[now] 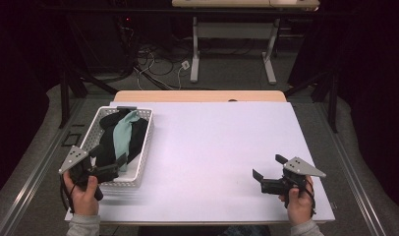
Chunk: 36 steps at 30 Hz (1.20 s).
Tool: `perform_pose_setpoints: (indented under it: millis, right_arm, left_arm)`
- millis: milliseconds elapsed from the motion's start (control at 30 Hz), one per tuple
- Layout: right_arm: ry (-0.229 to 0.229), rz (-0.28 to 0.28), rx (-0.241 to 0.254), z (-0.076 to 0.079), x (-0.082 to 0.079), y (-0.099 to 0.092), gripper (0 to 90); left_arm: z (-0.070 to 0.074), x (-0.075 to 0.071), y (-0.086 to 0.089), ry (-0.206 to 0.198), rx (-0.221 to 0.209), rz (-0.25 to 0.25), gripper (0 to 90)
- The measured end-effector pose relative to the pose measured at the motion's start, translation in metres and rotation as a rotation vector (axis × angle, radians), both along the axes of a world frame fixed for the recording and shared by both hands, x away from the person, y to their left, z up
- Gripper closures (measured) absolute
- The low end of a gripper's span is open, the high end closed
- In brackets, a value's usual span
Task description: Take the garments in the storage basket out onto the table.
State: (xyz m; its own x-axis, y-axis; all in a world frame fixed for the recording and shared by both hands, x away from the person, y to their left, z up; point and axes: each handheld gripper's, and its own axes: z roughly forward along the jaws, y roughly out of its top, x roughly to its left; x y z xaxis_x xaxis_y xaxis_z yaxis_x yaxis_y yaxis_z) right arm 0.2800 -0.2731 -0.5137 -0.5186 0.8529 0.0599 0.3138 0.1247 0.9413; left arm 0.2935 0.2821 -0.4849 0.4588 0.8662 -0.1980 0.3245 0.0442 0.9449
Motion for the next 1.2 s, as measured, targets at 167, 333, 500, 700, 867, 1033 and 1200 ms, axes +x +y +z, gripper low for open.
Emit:
perform_pose_setpoints:
  millis: [167,333,500,700,867,1033,1200]
  right_arm:
    - [0.013,-0.001,-0.009,-0.003,0.002,-0.001,0.0]
    - [0.019,-0.009,-0.019,-0.004,0.003,-0.002,0.0]
    - [0.019,-0.022,-0.031,-0.004,0.004,0.001,0.0]
    - [0.022,-0.018,-0.031,-0.005,0.006,0.005,0.0]
    - [0.031,-0.002,-0.032,-0.009,0.011,0.007,0.0]
    - [0.046,-0.004,-0.027,-0.01,0.011,0.006,0.0]
    - [0.048,-0.011,-0.019,-0.011,0.012,0.006,0.0]
  left_arm:
    - [0.001,0.001,-0.003,0.038,0.008,0.007,0.1]
    - [0.008,0.003,-0.011,0.053,0.041,0.024,0.1]
    - [0.022,0.008,-0.024,0.047,0.073,0.033,0.1]
    - [0.034,0.017,-0.031,0.051,0.073,0.026,0.2]
    - [0.05,0.028,-0.033,0.043,0.091,0.042,0.4]
    - [0.062,0.046,-0.03,0.062,0.073,0.067,0.4]
    - [0.064,0.058,-0.028,0.092,0.076,0.082,0.4]
